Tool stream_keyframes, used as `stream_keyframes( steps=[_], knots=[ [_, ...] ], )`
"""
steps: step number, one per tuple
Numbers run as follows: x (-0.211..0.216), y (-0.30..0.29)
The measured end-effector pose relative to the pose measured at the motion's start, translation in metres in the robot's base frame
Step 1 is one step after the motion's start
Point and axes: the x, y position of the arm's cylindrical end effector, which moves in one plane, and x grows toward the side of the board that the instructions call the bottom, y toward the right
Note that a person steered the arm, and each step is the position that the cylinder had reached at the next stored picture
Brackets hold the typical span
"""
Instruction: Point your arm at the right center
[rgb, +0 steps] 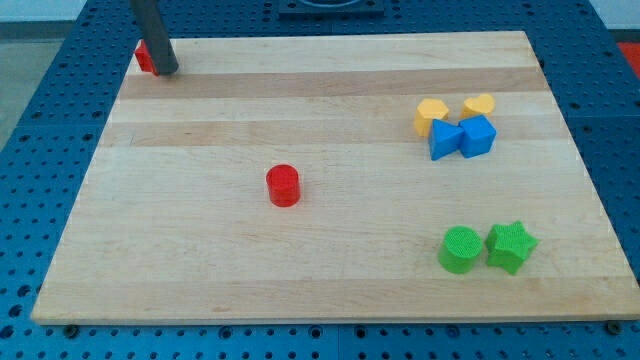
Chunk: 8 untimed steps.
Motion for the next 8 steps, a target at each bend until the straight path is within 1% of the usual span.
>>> stream_keyframes(
  steps=[1, 3, 4, 5, 6, 7, 8],
  knots=[
    [0.004, 0.016],
    [0.062, 0.087],
    [0.07, 0.145],
    [0.034, 0.219],
    [0.019, 0.326],
    [0.025, 0.435],
    [0.057, 0.518]
  ],
)
